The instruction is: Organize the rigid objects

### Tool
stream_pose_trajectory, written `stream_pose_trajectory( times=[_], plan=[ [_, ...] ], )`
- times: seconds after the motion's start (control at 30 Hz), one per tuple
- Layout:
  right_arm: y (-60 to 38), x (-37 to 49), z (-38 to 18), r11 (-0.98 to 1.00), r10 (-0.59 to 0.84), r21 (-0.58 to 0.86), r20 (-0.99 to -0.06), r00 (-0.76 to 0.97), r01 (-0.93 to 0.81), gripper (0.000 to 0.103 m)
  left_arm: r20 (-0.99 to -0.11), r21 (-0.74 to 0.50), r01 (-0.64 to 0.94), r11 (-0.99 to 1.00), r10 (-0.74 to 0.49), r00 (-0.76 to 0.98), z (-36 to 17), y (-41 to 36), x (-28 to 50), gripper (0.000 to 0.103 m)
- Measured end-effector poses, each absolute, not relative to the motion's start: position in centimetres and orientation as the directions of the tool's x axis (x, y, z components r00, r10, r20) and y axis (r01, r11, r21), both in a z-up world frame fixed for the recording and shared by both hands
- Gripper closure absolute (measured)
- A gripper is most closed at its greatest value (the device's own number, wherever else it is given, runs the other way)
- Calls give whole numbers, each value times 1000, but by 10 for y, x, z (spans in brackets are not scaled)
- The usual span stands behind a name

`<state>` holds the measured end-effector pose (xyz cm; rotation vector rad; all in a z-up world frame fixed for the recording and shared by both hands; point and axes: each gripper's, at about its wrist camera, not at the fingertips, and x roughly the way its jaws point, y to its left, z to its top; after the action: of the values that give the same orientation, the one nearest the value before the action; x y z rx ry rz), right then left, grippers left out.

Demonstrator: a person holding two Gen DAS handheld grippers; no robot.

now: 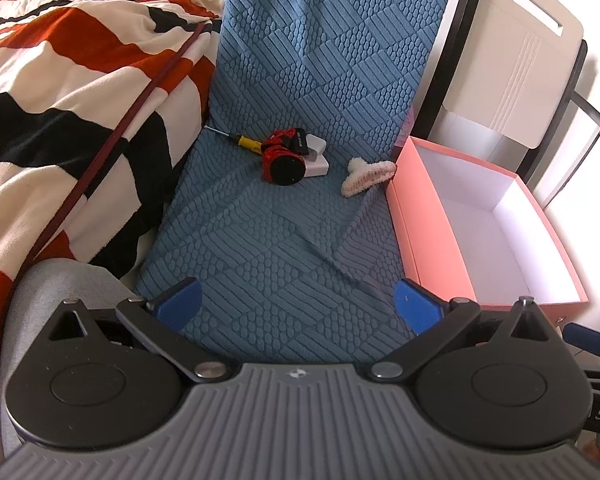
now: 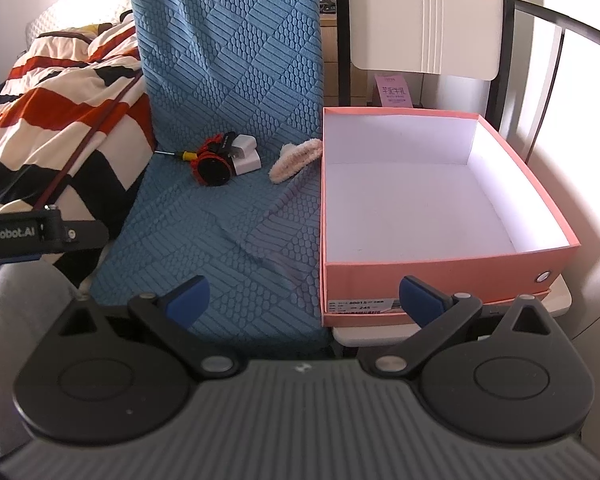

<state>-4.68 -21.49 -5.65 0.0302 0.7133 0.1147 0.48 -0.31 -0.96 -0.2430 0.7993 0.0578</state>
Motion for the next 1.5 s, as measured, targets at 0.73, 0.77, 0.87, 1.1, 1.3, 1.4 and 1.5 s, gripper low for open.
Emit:
stream_pose_trajectory(
  times=[0.73, 0.77, 0.87, 1.1, 1.3, 1.4, 1.5],
  plan=[
    [-213, -46, -58, 994, 104, 58, -660, 744, -87, 0, -719, -199, -126, 972, -57, 693, -11, -3, 6, 0],
    [-213, -46, -58, 995, 103, 57, -660, 744, -87, 0, -719, -199, -126, 972, -57, 693, -12, -3, 5, 0],
    [-213, -46, -59, 995, 103, 59, -662, 742, -86, 0, -720, -199, -127, 972, -57, 692, -12, -3, 5, 0],
    [-214, -45, -60, 994, 110, 66, -666, 738, -89, 0, -723, -198, -124, 972, -60, 688, -12, -3, 5, 0],
    [-212, -40, -65, 993, 113, 90, -675, 729, -72, 0, -729, -214, -118, 970, -78, 680, -21, 1, 11, 0],
    [-210, -38, -66, 992, 122, 93, -676, 727, -80, 0, -723, -220, -117, 969, -81, 686, -21, 1, 13, 0],
    [-207, -37, -67, 992, 123, 89, -674, 728, -85, 0, -714, -207, -112, 972, -72, 696, -20, 1, 14, 0]
  ],
)
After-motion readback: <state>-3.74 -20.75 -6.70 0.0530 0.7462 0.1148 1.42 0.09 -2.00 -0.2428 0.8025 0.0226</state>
